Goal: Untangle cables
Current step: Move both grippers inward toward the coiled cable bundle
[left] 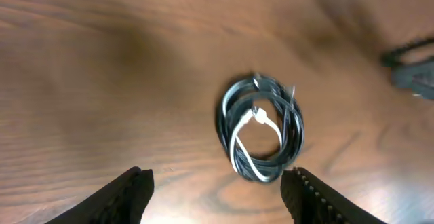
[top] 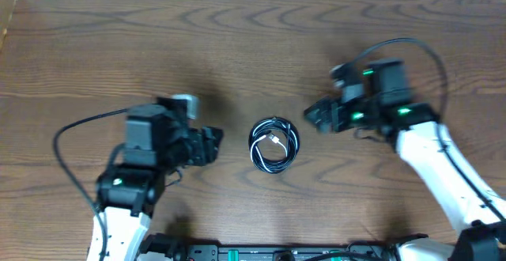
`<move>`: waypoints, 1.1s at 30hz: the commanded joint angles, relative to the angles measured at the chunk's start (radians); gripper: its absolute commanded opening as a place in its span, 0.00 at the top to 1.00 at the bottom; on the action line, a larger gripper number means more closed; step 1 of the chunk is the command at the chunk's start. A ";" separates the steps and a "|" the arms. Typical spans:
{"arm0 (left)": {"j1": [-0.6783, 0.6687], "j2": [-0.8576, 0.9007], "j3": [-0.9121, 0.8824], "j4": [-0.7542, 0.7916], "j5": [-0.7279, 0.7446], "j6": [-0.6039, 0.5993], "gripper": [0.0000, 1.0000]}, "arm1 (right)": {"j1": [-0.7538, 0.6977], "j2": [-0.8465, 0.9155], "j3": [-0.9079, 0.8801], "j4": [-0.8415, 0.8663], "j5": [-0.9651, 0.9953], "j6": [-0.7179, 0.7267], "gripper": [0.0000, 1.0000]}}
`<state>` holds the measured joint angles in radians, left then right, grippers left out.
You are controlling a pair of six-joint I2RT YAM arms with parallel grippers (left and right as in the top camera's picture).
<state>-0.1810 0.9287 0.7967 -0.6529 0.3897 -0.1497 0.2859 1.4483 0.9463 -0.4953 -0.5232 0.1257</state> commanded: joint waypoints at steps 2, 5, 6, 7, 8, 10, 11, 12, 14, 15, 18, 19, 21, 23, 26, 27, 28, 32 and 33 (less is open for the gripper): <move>-0.175 0.070 0.012 0.008 -0.152 0.021 0.34 | 0.163 -0.004 0.015 0.004 0.294 -0.051 0.19; -0.261 0.117 0.012 0.031 -0.207 0.021 0.34 | 0.218 -0.003 0.015 0.004 0.456 -0.034 0.24; -0.277 0.130 0.012 0.048 -0.213 0.021 0.34 | 0.227 -0.001 0.014 0.004 0.501 -0.024 0.28; -0.288 0.140 0.012 0.066 -0.216 0.021 0.34 | 0.233 0.004 0.014 0.005 0.536 -0.018 0.31; -0.294 0.149 0.012 0.079 -0.216 0.021 0.34 | 0.234 0.009 0.013 0.005 0.560 -0.014 0.33; -0.295 0.156 0.011 0.107 -0.217 0.021 0.34 | 0.232 0.028 0.011 0.006 0.578 -0.013 0.34; -0.294 0.156 0.011 0.115 -0.224 0.023 0.34 | 0.232 0.039 0.011 0.008 0.578 -0.006 0.35; -0.293 0.156 0.011 0.122 -0.228 0.042 0.35 | 0.232 0.051 0.011 0.010 0.577 0.003 0.35; -0.293 0.161 0.011 0.128 -0.254 0.100 0.36 | 0.232 0.075 0.011 0.020 0.577 0.029 0.37; -0.293 0.167 0.011 0.127 -0.286 0.109 0.36 | 0.232 0.082 0.011 0.028 0.577 0.040 0.37; -0.293 0.208 0.011 0.122 -0.338 0.122 0.44 | 0.232 0.084 0.011 0.062 0.578 0.079 0.37; -0.294 0.230 0.011 0.122 -0.335 0.123 0.48 | 0.232 0.081 0.011 0.076 0.578 0.100 0.36; -0.294 0.275 0.011 0.124 -0.303 0.123 0.54 | 0.230 0.080 0.011 0.103 0.596 0.155 0.34; -0.294 0.322 0.011 0.130 -0.259 0.122 0.58 | 0.229 0.080 0.011 0.136 0.603 0.186 0.32; -0.294 0.390 0.011 0.146 -0.184 0.122 0.60 | 0.226 0.080 0.011 0.171 0.602 0.206 0.32; -0.294 0.408 0.011 0.149 -0.167 0.122 0.61 | 0.226 0.080 0.011 0.175 0.603 0.215 0.32; -0.294 0.422 0.011 0.151 -0.154 0.122 0.62 | 0.226 0.080 0.011 0.175 0.603 0.216 0.32; -0.294 0.448 0.011 0.154 -0.098 0.122 0.66 | 0.225 0.080 0.011 0.173 0.607 0.217 0.32; -0.294 0.448 0.011 0.154 -0.082 0.122 0.66 | 0.224 0.080 0.011 0.172 0.618 0.217 0.32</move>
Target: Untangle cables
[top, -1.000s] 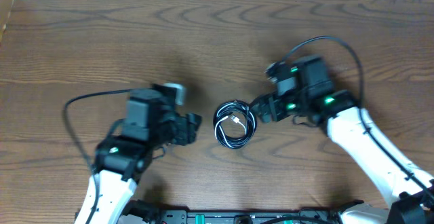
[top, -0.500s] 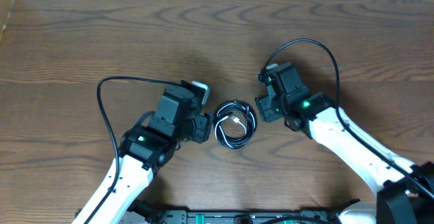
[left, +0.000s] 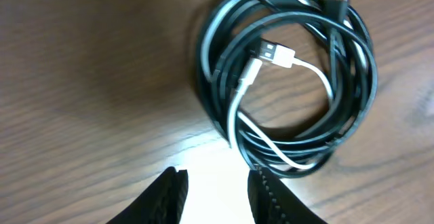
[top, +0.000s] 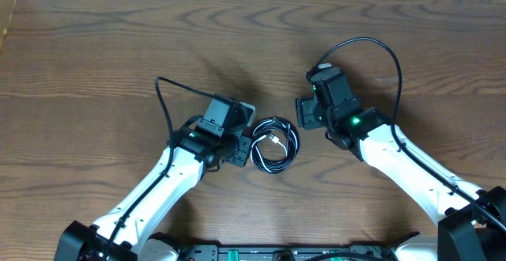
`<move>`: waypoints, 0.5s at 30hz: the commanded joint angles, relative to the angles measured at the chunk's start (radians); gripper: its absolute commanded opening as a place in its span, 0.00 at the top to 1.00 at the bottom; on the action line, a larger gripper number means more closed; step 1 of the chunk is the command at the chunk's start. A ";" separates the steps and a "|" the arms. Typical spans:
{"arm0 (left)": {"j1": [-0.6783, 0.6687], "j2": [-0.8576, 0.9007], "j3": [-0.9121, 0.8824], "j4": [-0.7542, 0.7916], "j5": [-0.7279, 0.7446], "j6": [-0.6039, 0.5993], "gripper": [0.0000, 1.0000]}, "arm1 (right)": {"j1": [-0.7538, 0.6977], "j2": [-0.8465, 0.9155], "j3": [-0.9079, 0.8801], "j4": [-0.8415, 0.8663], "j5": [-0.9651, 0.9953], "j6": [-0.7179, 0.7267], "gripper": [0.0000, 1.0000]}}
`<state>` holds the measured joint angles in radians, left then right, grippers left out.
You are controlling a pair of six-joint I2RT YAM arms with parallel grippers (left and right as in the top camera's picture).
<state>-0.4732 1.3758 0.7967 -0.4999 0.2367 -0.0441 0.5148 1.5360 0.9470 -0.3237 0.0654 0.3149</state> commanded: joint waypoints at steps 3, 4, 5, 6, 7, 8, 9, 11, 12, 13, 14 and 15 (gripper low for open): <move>-0.002 0.001 0.011 0.002 0.137 0.016 0.75 | -0.005 -0.008 0.010 -0.001 0.078 0.029 0.29; -0.002 0.003 0.011 0.005 0.156 0.016 0.80 | -0.005 -0.008 0.010 -0.001 0.084 0.029 0.28; -0.002 0.003 0.011 0.005 0.173 0.017 0.81 | -0.005 -0.008 0.010 -0.001 0.086 0.029 0.28; -0.002 0.004 0.011 0.005 0.175 0.018 0.81 | -0.005 -0.008 0.010 0.000 0.085 0.029 0.28; -0.002 0.005 0.011 0.008 0.174 0.027 0.81 | -0.005 -0.008 0.010 0.002 0.085 0.029 0.28; -0.002 0.007 0.011 0.010 0.174 0.041 0.81 | -0.005 -0.008 0.010 0.002 0.085 0.029 0.27; -0.002 0.009 0.011 0.013 0.174 0.053 0.77 | -0.005 -0.008 0.010 0.002 0.085 0.029 0.27; -0.002 0.017 0.010 0.022 0.171 0.053 0.70 | -0.005 -0.008 0.010 0.002 0.085 0.029 0.25; -0.002 0.023 0.010 0.027 0.170 0.053 0.68 | -0.005 -0.008 0.010 0.000 0.085 0.029 0.24; -0.002 0.031 0.010 0.035 0.170 0.053 0.67 | -0.005 -0.008 0.010 -0.001 0.085 0.029 0.24; -0.002 0.040 0.010 0.043 0.170 0.059 0.67 | -0.005 -0.008 0.010 -0.002 0.084 0.029 0.23; -0.002 0.051 0.010 0.052 0.166 0.072 0.67 | -0.005 -0.008 0.010 -0.002 0.082 0.029 0.23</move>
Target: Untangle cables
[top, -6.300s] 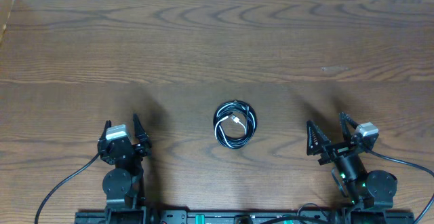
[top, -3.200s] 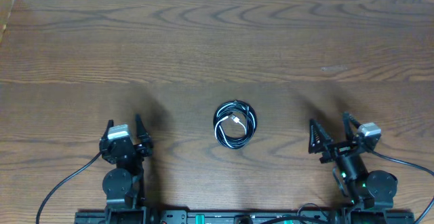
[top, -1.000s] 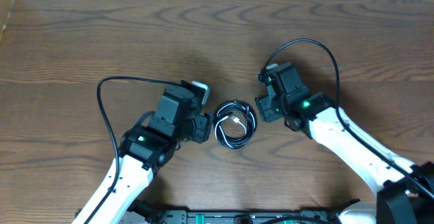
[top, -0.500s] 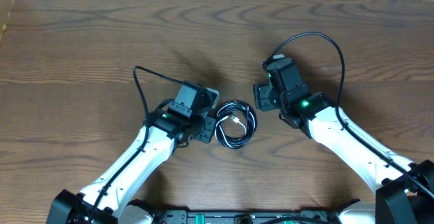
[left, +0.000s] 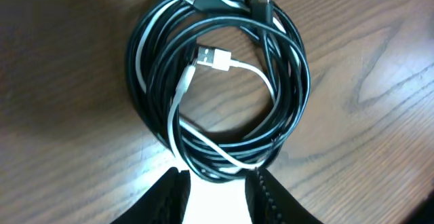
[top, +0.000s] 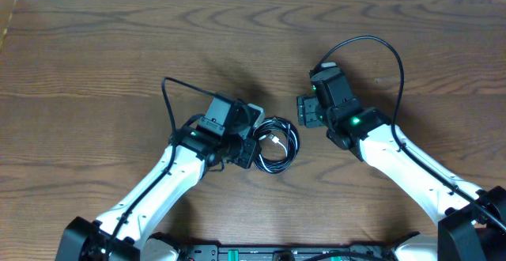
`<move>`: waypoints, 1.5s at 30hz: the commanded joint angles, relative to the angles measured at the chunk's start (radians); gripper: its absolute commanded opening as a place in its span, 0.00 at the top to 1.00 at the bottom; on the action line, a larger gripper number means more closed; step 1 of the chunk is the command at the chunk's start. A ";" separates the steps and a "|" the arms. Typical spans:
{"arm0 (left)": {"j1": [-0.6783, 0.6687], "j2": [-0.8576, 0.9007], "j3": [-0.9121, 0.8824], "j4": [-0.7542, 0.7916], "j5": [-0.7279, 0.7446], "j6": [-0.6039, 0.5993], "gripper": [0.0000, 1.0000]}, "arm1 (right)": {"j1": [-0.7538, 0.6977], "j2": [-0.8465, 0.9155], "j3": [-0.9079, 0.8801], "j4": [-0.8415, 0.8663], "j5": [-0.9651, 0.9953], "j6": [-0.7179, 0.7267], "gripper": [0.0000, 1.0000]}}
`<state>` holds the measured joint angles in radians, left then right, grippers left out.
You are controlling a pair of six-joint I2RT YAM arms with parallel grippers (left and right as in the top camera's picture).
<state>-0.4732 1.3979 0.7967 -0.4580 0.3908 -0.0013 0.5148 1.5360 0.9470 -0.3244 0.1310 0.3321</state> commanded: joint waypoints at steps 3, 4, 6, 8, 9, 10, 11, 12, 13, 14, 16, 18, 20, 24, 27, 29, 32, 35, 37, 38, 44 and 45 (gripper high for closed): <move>-0.002 0.072 0.010 0.042 -0.060 0.035 0.66 | -0.004 -0.008 0.010 -0.001 0.004 0.012 0.18; -0.002 0.092 0.010 0.055 -0.082 0.035 0.67 | -0.004 -0.008 0.010 -0.001 -0.004 0.012 0.17; -0.002 0.124 0.010 0.078 -0.097 0.035 0.67 | -0.004 -0.008 0.010 -0.002 -0.011 0.012 0.15; -0.002 0.153 0.010 0.113 -0.097 0.035 0.67 | -0.004 -0.008 0.010 -0.002 -0.011 0.012 0.14; -0.002 0.163 0.010 0.127 -0.097 0.035 0.67 | -0.004 -0.008 0.010 -0.002 -0.011 0.012 0.14; -0.002 0.174 0.010 0.145 -0.097 0.035 0.67 | -0.004 -0.008 0.010 -0.002 -0.011 0.012 0.13; -0.002 0.183 0.010 0.158 -0.097 0.035 0.67 | -0.004 -0.008 0.010 -0.002 -0.011 0.012 0.13; -0.002 0.190 0.010 0.169 -0.097 0.035 0.67 | -0.003 -0.008 0.010 -0.002 -0.011 0.012 0.13; -0.002 0.196 0.010 0.178 -0.097 0.035 0.69 | -0.003 -0.008 0.010 -0.002 -0.011 0.012 0.12; -0.002 0.199 0.010 0.185 -0.097 0.035 0.75 | -0.003 -0.008 0.010 -0.003 -0.012 0.012 0.12; -0.002 0.201 0.010 0.196 -0.097 0.035 0.81 | -0.003 -0.008 0.010 -0.005 -0.012 0.012 0.12; -0.002 0.201 0.010 0.207 -0.097 0.035 0.86 | -0.003 -0.008 0.010 -0.005 -0.011 0.012 0.12; -0.002 0.201 0.010 0.214 -0.097 0.035 0.92 | -0.003 -0.008 0.010 -0.005 -0.011 0.012 0.12; -0.002 0.201 0.010 0.214 -0.097 0.035 0.92 | -0.003 -0.008 0.010 -0.006 -0.011 0.012 0.11; -0.002 0.201 0.010 0.213 -0.097 0.034 0.73 | -0.003 -0.008 0.010 -0.006 -0.011 0.012 0.11; -0.002 0.201 0.010 0.212 -0.096 0.034 0.64 | -0.003 -0.008 0.010 -0.006 -0.012 0.012 0.11; -0.002 0.201 0.008 0.204 -0.096 0.034 0.60 | -0.003 -0.008 0.010 -0.006 -0.014 0.012 0.11; -0.002 0.202 0.004 0.202 -0.096 0.034 0.60 | -0.003 -0.008 0.010 -0.006 -0.014 0.012 0.11; -0.002 0.202 -0.002 0.202 -0.096 0.034 0.59 | -0.003 -0.008 0.010 -0.006 -0.018 0.012 0.11; -0.002 0.203 -0.005 0.203 -0.096 0.034 0.58 | -0.003 -0.008 0.010 -0.006 -0.019 0.012 0.11; -0.002 0.203 -0.029 0.203 -0.092 0.023 0.57 | -0.003 -0.008 0.010 -0.006 -0.019 0.012 0.11; -0.002 0.203 -0.033 0.203 -0.092 0.023 0.57 | -0.003 -0.008 0.010 -0.006 -0.019 0.012 0.11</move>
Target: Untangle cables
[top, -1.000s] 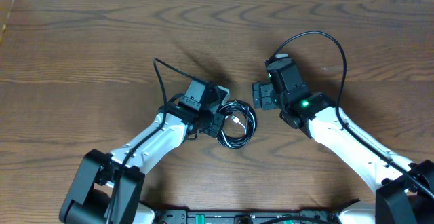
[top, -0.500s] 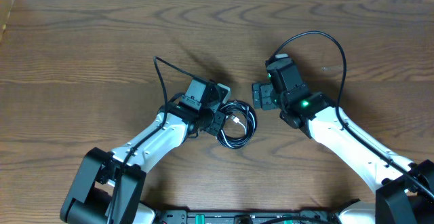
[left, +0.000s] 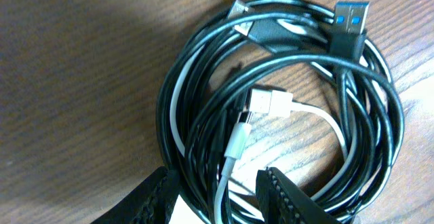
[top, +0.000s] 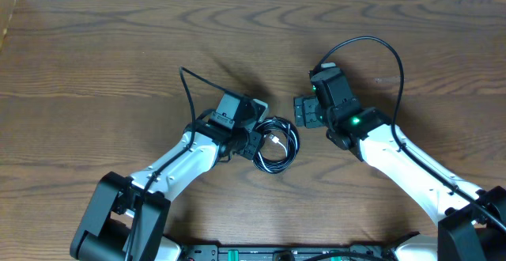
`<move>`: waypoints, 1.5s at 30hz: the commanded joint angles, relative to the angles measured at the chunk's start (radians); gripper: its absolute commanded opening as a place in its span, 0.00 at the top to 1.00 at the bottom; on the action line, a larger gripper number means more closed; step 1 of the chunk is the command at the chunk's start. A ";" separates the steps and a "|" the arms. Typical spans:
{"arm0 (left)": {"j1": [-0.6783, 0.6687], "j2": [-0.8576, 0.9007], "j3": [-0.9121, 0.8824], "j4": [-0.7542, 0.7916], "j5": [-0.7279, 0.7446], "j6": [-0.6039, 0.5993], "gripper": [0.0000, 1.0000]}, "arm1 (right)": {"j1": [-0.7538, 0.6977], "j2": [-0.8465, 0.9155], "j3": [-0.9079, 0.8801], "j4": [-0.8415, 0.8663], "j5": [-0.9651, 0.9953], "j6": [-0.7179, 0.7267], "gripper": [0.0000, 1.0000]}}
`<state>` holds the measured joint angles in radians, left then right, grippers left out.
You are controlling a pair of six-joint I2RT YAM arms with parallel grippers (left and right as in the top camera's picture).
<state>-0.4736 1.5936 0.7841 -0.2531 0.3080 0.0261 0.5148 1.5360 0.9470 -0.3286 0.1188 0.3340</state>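
A coil of black and white cables (top: 276,145) lies on the wooden table. In the left wrist view the coil (left: 352,115) fills the frame. A white USB plug (left: 270,103) rests inside the ring and a black plug with a blue insert (left: 351,20) lies at its top. My left gripper (left: 217,178) is open, its fingers (left: 146,200) straddling the coil's left strands, one white and several black. My right gripper (top: 303,111) hovers just off the coil's upper right, a little apart from it. The overhead view does not show how its jaws stand.
Each arm's own black cable loops over the table, one above the left wrist (top: 190,87) and one arching over the right arm (top: 379,51). The table's far edge runs along the top.
My left gripper has moved further in over the coil. Its fingers, which stood just at the coil's near edge, now have the left strands between them. The right arm has barely moved.
Both grippers started well apart from the coil, the left one wide open. Then both stood close beside it, the left jaws narrower. The left gripper reached the coil's edge, and now it straddles the left strands. The coil has stayed in place.
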 commanded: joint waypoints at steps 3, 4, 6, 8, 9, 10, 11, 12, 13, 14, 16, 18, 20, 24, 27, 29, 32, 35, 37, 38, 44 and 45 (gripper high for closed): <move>-0.002 0.008 -0.031 -0.003 -0.009 -0.005 0.57 | -0.003 -0.008 0.010 -0.002 -0.006 0.010 0.11; -0.002 0.008 -0.035 -0.002 -0.009 -0.005 0.57 | -0.003 -0.008 0.010 -0.002 -0.006 0.010 0.11; -0.002 0.008 -0.036 -0.002 -0.005 -0.007 0.57 | -0.003 -0.008 0.010 -0.002 -0.006 0.010 0.11; -0.002 0.008 -0.036 0.000 -0.005 -0.021 0.57 | -0.003 -0.008 0.010 -0.002 -0.006 0.010 0.11; -0.002 0.008 -0.036 0.001 -0.005 -0.024 0.57 | -0.003 -0.008 0.010 -0.001 -0.006 0.010 0.11; -0.002 0.008 -0.036 0.002 -0.006 -0.023 0.60 | -0.003 -0.008 0.010 -0.001 -0.006 0.010 0.11; -0.002 0.008 -0.036 0.002 -0.006 -0.023 0.64 | -0.003 -0.008 0.010 -0.001 -0.006 0.010 0.11; -0.002 0.008 -0.036 0.002 -0.006 -0.023 0.71 | -0.003 -0.008 0.010 -0.001 -0.006 0.010 0.11; -0.002 0.008 -0.036 0.002 -0.006 -0.023 0.73 | -0.003 -0.008 0.010 -0.001 -0.006 0.010 0.11; -0.002 0.008 -0.036 0.002 -0.006 -0.023 0.76 | -0.003 -0.008 0.010 -0.001 -0.006 0.010 0.11; -0.002 0.008 -0.036 0.002 -0.006 -0.023 0.79 | -0.003 -0.008 0.010 -0.001 -0.006 0.010 0.11; -0.002 0.008 -0.036 0.002 -0.006 -0.023 0.80 | -0.003 -0.008 0.010 -0.002 -0.006 0.010 0.11; -0.002 0.008 -0.036 0.002 -0.006 -0.023 0.80 | -0.003 -0.008 0.010 -0.002 -0.006 0.010 0.11; -0.002 0.008 -0.036 0.002 -0.006 -0.023 0.74 | -0.003 -0.008 0.010 -0.001 -0.006 0.010 0.11; -0.002 0.008 -0.036 0.002 -0.006 -0.023 0.79 | -0.003 -0.008 0.010 -0.001 -0.006 0.010 0.11; -0.002 0.008 -0.036 0.002 -0.005 -0.023 0.86 | -0.003 -0.008 0.010 -0.001 -0.006 0.010 0.11; -0.002 0.008 -0.036 0.006 -0.006 -0.023 0.92 | -0.003 -0.008 0.010 -0.001 -0.006 0.010 0.11; -0.002 0.008 -0.036 0.011 -0.006 -0.023 0.93 | -0.003 -0.008 0.010 -0.002 -0.006 0.010 0.11; -0.002 0.007 -0.036 0.013 -0.005 -0.023 0.92 | -0.003 -0.008 0.010 -0.001 -0.006 0.010 0.11; -0.002 0.007 -0.036 0.013 -0.005 -0.023 0.93 | -0.003 -0.008 0.010 -0.001 -0.006 0.010 0.11; -0.002 -0.022 -0.014 0.007 0.037 -0.023 0.93 | -0.003 -0.008 0.010 -0.001 -0.021 0.010 0.15; -0.002 -0.034 -0.006 0.003 0.048 -0.023 0.93 | -0.003 -0.008 0.010 -0.001 -0.021 0.010 0.16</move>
<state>-0.4732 1.5909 0.7589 -0.2405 0.3164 -0.0002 0.5148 1.5360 0.9470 -0.3283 0.1032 0.3340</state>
